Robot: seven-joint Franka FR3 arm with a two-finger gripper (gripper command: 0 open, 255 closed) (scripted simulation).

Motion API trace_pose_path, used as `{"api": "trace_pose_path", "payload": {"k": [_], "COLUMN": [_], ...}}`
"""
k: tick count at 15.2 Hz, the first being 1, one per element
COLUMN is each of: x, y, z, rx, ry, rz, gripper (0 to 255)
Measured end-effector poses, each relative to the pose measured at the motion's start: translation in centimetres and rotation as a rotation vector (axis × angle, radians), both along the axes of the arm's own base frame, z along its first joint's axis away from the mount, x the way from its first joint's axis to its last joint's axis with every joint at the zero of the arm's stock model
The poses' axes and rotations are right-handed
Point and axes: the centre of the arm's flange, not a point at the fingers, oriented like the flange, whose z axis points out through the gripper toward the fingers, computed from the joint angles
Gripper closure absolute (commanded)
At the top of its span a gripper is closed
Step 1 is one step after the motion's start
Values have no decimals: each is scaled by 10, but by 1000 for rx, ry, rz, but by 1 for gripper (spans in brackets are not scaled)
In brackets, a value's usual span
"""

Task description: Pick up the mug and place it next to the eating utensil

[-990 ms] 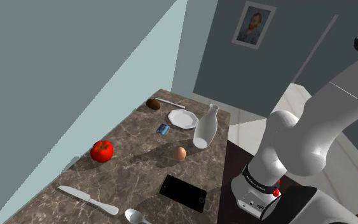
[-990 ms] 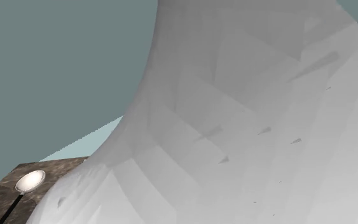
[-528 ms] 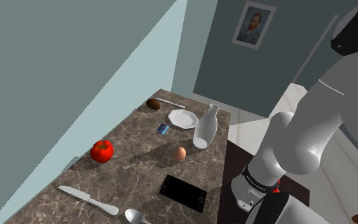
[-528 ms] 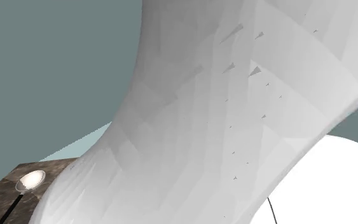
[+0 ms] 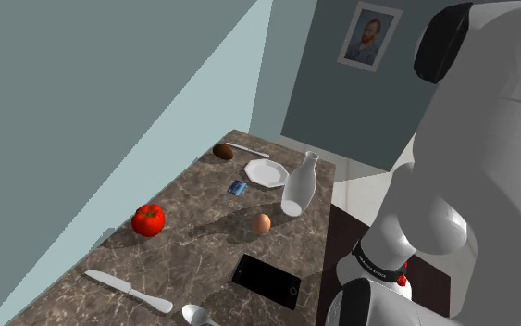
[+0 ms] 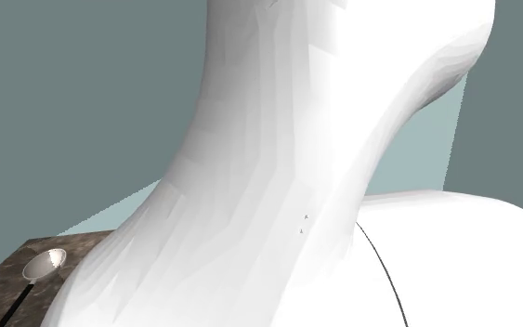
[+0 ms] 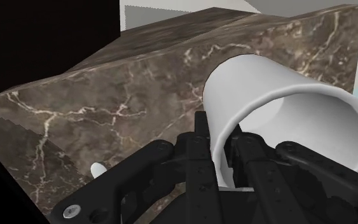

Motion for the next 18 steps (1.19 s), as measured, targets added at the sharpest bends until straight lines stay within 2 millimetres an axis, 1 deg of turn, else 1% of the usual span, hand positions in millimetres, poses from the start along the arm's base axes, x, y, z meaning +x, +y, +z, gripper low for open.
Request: {"api": "trace_pose_path", "payload": {"k": [4, 5, 11, 12, 13, 14, 15, 18], "x": [0, 0, 0, -2, -5, -4, -3, -3], "y": [0, 0, 0, 1, 5, 2, -1, -3], "z": [-1, -1, -1, 7, 24, 33, 40, 48], "rx": [0, 0, 1, 4, 6, -17, -15, -2], "ry": [0, -1, -1, -10, -72, -112, -49, -7], "rz": [0, 0, 1, 9, 30, 62, 63, 10], "gripper": [255, 0, 0, 0, 0, 0, 0, 0]}}
